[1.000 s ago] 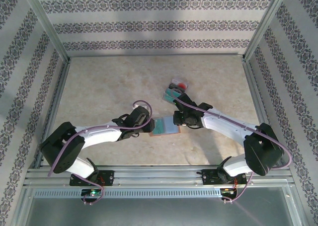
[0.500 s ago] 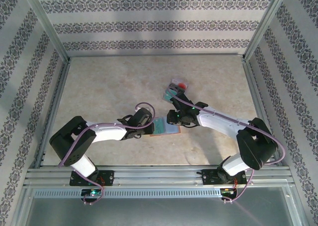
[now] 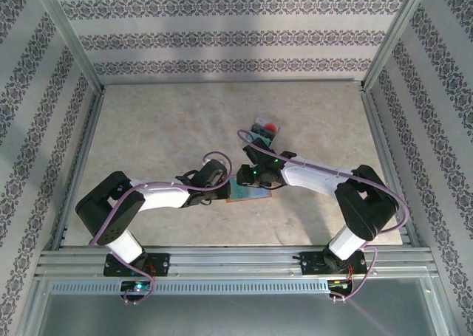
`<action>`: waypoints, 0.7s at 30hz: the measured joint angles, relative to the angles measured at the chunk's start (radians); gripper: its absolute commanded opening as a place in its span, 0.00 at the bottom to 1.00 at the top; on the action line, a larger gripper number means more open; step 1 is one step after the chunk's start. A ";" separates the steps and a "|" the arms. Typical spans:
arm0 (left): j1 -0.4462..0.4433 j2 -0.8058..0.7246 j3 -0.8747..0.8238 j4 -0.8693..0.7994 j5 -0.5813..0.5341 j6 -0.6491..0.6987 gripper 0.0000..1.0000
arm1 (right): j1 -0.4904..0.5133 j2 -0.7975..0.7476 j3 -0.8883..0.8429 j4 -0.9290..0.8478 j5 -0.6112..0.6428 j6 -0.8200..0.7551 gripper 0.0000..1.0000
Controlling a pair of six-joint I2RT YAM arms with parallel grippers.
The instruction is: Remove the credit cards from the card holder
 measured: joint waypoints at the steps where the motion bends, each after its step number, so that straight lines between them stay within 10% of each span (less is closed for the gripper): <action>1: 0.001 0.000 0.000 0.000 0.002 -0.001 0.10 | 0.000 0.009 0.000 0.011 -0.008 0.006 0.33; 21: 0.001 -0.003 0.016 0.006 0.027 -0.005 0.13 | 0.000 0.055 0.000 0.047 -0.010 0.021 0.33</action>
